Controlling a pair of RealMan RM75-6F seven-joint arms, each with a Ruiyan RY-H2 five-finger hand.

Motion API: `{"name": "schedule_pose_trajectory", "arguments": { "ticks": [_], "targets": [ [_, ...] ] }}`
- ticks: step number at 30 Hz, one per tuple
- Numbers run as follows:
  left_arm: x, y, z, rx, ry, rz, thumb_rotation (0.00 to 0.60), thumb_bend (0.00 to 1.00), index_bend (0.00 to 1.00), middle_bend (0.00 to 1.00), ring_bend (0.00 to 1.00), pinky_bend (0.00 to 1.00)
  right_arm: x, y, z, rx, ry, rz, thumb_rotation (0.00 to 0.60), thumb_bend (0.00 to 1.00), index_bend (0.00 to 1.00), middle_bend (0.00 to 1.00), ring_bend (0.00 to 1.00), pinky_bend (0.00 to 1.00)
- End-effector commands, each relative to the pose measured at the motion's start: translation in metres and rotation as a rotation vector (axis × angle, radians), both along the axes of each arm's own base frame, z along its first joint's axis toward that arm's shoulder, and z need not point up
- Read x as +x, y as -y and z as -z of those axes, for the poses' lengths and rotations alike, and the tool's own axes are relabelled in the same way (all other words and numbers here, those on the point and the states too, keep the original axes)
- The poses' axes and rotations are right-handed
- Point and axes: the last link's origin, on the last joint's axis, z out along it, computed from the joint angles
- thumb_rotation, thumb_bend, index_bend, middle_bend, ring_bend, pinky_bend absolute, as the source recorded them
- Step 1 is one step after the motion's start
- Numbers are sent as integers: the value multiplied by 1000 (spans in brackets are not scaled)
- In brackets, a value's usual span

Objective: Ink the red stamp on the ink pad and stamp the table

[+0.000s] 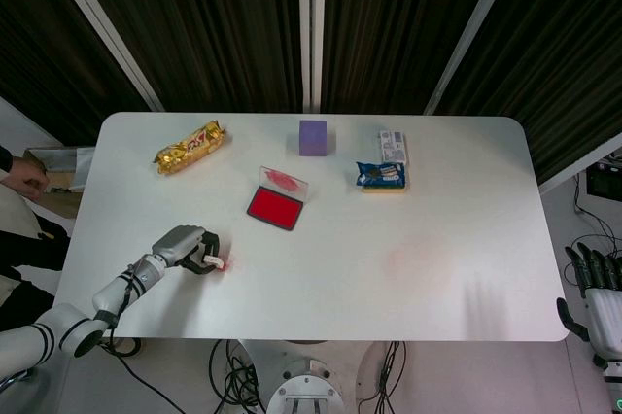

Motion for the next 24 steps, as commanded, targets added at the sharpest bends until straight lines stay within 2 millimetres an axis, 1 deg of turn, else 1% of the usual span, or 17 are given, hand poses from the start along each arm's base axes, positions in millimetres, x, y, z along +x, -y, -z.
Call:
{"name": "schedule_pose_trajectory", "arguments": {
  "ticks": [1, 24],
  "targets": [
    [0, 0, 0, 1, 2, 3, 600, 509, 537, 501, 976, 1000, 0, 0, 0, 1, 0, 1, 600, 352, 0, 0, 0, 0],
    [1, 3, -3, 8, 4, 34, 600, 505, 507, 381, 974, 1000, 0, 0, 0, 8, -3, 10, 600, 352, 0, 0, 0, 0]
  ]
}}
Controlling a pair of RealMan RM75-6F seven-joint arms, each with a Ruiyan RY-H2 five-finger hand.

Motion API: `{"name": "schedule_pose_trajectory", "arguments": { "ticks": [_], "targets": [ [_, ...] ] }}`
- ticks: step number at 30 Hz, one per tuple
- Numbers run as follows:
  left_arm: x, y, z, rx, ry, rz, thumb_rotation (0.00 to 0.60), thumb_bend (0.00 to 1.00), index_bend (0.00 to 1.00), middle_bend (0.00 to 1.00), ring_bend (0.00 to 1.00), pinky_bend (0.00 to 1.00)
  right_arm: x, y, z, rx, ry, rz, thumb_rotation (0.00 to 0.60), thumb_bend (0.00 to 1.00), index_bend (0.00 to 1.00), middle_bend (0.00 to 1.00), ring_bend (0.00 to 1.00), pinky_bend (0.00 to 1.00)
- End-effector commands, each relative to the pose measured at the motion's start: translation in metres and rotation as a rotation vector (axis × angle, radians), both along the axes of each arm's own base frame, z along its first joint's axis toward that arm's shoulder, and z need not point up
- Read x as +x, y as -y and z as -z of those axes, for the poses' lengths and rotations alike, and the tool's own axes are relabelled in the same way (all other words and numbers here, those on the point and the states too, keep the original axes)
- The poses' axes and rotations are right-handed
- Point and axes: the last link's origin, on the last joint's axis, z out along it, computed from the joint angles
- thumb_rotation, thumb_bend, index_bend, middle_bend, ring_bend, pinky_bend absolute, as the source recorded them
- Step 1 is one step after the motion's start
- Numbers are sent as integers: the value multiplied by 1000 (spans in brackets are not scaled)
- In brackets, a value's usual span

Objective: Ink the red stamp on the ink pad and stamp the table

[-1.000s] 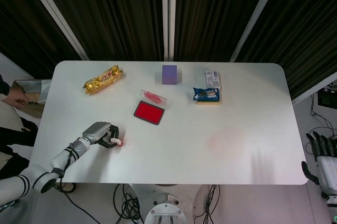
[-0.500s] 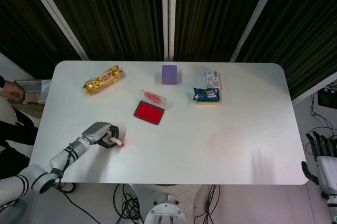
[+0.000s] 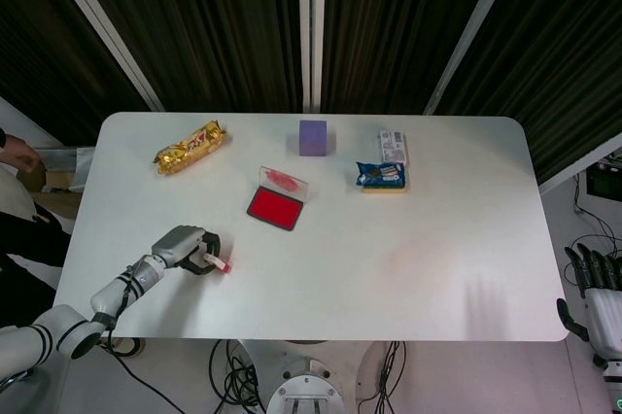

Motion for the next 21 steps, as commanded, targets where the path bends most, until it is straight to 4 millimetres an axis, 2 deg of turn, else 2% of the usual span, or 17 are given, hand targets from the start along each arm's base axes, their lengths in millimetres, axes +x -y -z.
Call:
{"name": "schedule_pose_trajectory", "arguments": {
  "ticks": [1, 10, 21],
  "targets": [
    [0, 0, 0, 0, 0, 1, 600, 505, 503, 378, 974, 1000, 0, 0, 0, 0, 0, 1, 600, 352, 0, 0, 0, 0],
    [-1, 2, 0, 3, -6, 24, 600, 496, 456, 355, 972, 1000, -1, 0, 0, 0, 0, 2, 600, 352, 0, 0, 0, 0],
    [2, 4, -3, 4, -11, 45, 600, 497, 454, 350, 972, 1000, -1, 0, 0, 0, -1, 3, 600, 352, 0, 0, 0, 0]
  ]
}}
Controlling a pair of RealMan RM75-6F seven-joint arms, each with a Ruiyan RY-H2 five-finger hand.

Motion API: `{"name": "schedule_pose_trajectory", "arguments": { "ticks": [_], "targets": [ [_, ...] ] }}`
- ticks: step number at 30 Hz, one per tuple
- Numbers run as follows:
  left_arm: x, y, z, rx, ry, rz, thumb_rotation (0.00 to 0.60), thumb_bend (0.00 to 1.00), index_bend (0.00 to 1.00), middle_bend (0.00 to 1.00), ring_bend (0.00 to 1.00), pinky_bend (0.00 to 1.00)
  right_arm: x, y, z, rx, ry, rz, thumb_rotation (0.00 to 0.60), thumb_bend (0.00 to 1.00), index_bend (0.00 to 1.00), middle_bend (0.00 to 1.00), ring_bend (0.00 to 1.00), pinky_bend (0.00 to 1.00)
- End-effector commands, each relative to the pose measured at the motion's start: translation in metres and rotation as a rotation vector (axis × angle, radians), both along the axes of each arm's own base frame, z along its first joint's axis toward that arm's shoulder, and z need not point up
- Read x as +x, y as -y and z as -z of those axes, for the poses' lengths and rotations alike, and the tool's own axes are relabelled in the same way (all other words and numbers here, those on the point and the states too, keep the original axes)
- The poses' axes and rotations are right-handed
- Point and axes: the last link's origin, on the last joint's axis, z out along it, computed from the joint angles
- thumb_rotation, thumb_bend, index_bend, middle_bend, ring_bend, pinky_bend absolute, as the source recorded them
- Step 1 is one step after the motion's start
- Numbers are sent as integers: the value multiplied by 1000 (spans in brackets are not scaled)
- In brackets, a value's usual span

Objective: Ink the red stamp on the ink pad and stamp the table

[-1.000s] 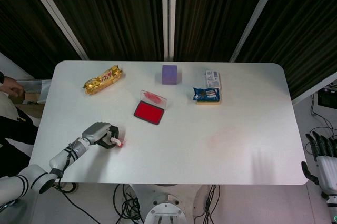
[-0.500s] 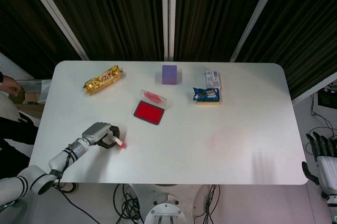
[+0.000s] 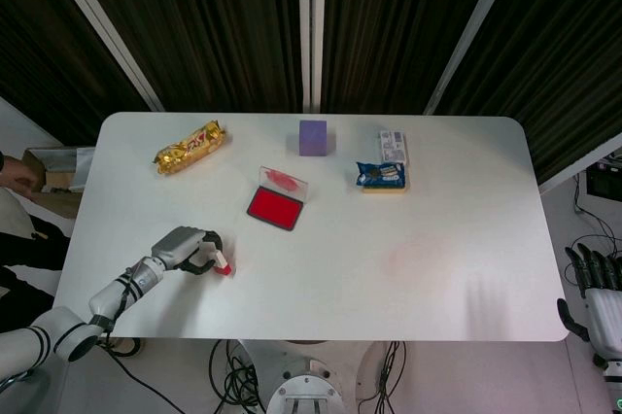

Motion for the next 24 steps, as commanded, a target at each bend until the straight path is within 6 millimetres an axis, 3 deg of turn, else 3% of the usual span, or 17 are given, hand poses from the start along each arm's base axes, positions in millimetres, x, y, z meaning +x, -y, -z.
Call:
{"name": "schedule_pose_trajectory", "arguments": {
  "ticks": [1, 24],
  "targets": [
    [0, 1, 0, 0, -2, 5, 600, 496, 453, 350, 972, 1000, 0, 0, 0, 0, 0, 0, 600, 352, 0, 0, 0, 0],
    [1, 10, -7, 24, -17, 55, 600, 487, 358, 323, 966, 1000, 0, 0, -1, 1, -5, 1, 600, 352, 0, 0, 0, 0]
  ]
}}
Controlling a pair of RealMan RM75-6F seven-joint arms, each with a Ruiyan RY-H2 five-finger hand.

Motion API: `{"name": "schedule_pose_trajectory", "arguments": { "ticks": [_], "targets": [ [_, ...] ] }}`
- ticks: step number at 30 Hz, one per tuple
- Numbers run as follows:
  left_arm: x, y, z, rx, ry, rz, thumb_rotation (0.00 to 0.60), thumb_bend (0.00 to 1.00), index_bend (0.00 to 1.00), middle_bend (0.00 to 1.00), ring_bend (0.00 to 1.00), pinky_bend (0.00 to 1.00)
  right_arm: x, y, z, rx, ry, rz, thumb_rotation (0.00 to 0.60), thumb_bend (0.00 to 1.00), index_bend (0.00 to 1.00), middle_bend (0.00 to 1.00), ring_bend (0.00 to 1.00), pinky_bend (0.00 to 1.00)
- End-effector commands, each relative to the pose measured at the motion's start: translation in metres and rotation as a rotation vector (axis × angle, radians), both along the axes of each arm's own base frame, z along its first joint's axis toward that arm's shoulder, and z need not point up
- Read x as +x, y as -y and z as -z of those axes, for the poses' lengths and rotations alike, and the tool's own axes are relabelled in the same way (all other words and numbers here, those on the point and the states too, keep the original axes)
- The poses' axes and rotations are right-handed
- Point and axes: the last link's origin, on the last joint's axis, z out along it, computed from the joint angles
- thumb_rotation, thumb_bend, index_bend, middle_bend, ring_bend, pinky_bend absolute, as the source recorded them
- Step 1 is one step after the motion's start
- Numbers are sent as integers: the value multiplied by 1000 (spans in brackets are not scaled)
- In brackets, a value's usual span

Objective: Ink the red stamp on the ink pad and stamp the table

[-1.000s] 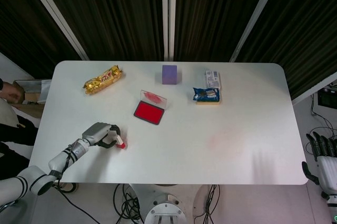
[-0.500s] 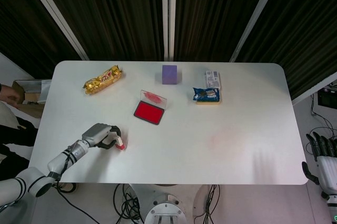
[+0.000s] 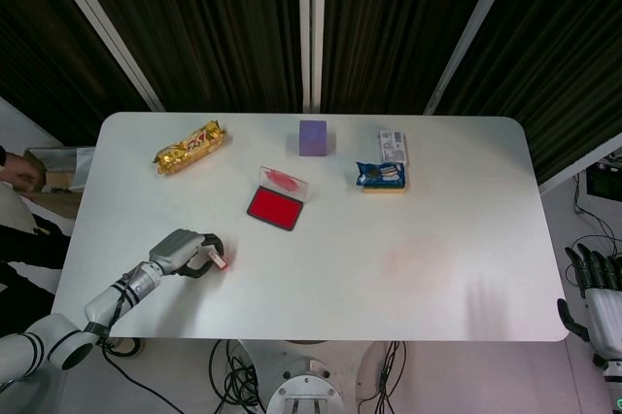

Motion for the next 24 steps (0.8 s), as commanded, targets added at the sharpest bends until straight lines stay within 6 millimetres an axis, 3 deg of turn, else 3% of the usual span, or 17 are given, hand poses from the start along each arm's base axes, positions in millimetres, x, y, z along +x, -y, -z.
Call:
{"name": "schedule_pose_trajectory", "arguments": {
  "ticks": [1, 10, 13, 16, 18, 19, 20, 22, 23, 24],
  "targets": [
    [0, 0, -1, -1, 0, -1, 600, 487, 348, 319, 965, 1000, 0, 0, 0, -1, 0, 0, 600, 352, 0, 0, 0, 0],
    [4, 0, -11, 14, 14, 12, 600, 483, 239, 265, 949, 1000, 0, -1, -3, -7, -3, 0, 600, 352, 0, 0, 0, 0],
    [9, -3, -32, 74, 43, 29, 600, 480, 236, 259, 947, 1000, 1, -1, -4, -10, -4, 0, 600, 352, 0, 0, 0, 0],
    [14, -4, -69, 245, 76, 67, 600, 462, 235, 261, 940, 1000, 1, -1, -6, -15, -2, -2, 600, 352, 0, 0, 0, 0],
    [14, 2, -88, 376, 97, 81, 600, 428, 232, 245, 825, 933, 1, -1, -5, -16, 1, -3, 600, 352, 0, 0, 0, 0],
    [11, 7, -96, 435, 101, 83, 599, 415, 221, 210, 680, 827, 1, -1, -5, -16, 3, -3, 600, 352, 0, 0, 0, 0],
    [5, 14, -106, 519, 85, 83, 527, 402, 202, 149, 453, 626, 0, -1, -5, -17, 7, -3, 600, 353, 0, 0, 0, 0],
    [-6, 25, -120, 662, 23, 87, 288, 387, 174, 64, 159, 329, 0, -1, -4, -18, 11, -5, 600, 353, 0, 0, 0, 0],
    [-15, 35, -126, 721, -32, 83, 158, 372, 163, 48, 108, 252, -1, -1, -3, -20, 13, -8, 600, 353, 0, 0, 0, 0],
    [-22, 43, -130, 744, -70, 72, 70, 346, 150, 43, 96, 224, -1, -1, -3, -23, 16, -13, 600, 352, 0, 0, 0, 0]
  ]
}}
